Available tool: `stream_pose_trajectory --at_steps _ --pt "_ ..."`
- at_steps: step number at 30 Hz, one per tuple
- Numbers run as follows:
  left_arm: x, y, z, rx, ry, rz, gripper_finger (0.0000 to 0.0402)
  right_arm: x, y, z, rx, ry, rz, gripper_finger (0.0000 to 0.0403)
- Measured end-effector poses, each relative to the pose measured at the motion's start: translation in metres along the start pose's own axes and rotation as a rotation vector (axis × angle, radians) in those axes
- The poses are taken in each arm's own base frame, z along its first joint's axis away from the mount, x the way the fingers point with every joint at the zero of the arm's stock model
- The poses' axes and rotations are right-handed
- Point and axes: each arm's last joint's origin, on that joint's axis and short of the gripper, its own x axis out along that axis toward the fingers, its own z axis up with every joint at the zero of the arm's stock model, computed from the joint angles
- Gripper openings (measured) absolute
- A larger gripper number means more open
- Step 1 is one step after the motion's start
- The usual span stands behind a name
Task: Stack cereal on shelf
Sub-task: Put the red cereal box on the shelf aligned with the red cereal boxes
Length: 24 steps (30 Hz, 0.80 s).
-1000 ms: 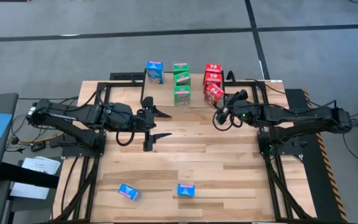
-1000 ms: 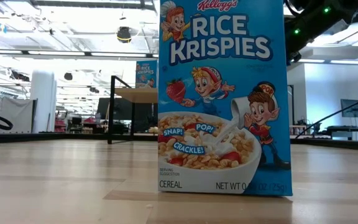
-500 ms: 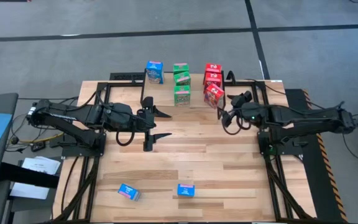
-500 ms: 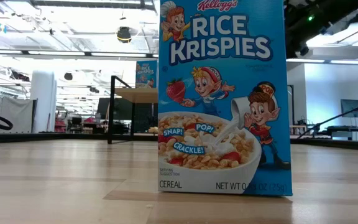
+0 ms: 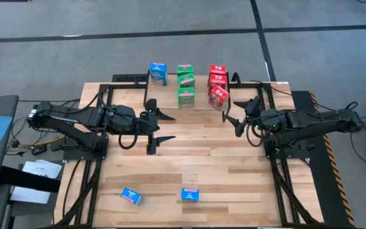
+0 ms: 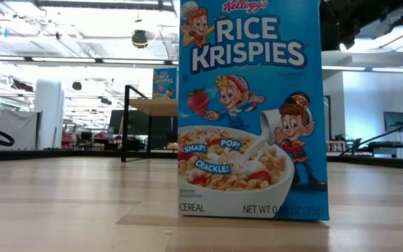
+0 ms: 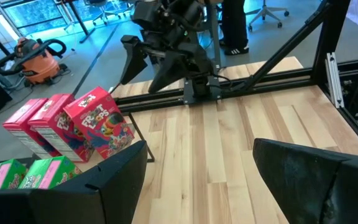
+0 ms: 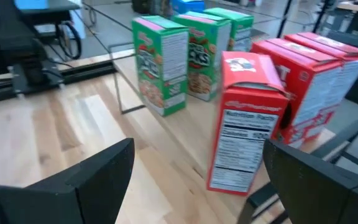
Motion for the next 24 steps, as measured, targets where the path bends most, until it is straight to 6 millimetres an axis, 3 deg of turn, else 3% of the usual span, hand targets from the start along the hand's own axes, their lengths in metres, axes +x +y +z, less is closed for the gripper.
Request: stream_pose_trajectory --at_steps 10,17,24 --pt "0.0 0.0 0.0 0.0 0.0 0.0 0.0284 0.0 0.015 0.0 0.001 -0.019 0.072 0.0379" --pt "0.0 0.0 0.0 0.0 0.0 0.0 0.0284 0.012 0.026 0.003 0.036 -0.06 0.082 0.0379" --pt "0.0 0.0 0.001 0.007 -0.01 0.001 0.0284 0.028 0.037 -0.006 0.036 -0.005 0.066 0.0379"
